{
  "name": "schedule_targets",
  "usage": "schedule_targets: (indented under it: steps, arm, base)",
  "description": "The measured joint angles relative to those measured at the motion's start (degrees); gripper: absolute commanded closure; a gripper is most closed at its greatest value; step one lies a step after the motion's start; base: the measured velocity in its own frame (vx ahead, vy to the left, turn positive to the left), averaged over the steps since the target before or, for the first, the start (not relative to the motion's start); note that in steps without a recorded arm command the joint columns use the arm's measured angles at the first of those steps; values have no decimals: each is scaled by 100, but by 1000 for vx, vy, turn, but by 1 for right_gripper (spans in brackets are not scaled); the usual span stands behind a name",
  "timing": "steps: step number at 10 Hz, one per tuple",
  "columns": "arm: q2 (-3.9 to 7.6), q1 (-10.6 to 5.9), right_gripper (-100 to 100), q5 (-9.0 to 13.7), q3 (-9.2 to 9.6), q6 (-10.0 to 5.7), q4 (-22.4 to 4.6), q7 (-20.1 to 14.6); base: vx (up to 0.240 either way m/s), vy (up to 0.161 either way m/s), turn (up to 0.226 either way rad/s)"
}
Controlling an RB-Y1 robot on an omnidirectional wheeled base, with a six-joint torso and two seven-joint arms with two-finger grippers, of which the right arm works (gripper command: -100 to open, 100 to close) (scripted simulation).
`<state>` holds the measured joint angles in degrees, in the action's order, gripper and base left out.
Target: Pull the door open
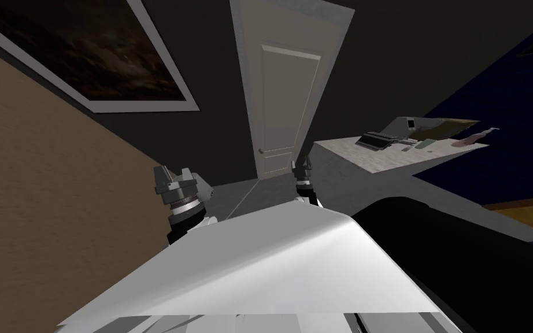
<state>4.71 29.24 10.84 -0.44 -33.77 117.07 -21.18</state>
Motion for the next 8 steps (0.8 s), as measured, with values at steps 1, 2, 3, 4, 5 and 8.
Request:
schedule_targets:
  steps: [1,2,3,4,5,8]
  arm:
    - [20,23,-100,50,4,-37,-61,-104]
    - [32,-5,-100,98,3,-54,-154,-198]
    - [51,11,-100,144,15,-115,-268,-303]
    - [48,11,-100,182,43,-180,-383,-398]
    - [59,49,-100,228,64,-235,-460,-502]
    - [105,88,-100,381,93,-367,-729,-832]
  base:
    - [101,9,79]
    - [95,7,123]
    - [94,13,107]
    - [101,18,80]
    - [101,24,96]
    - [105,21,104]
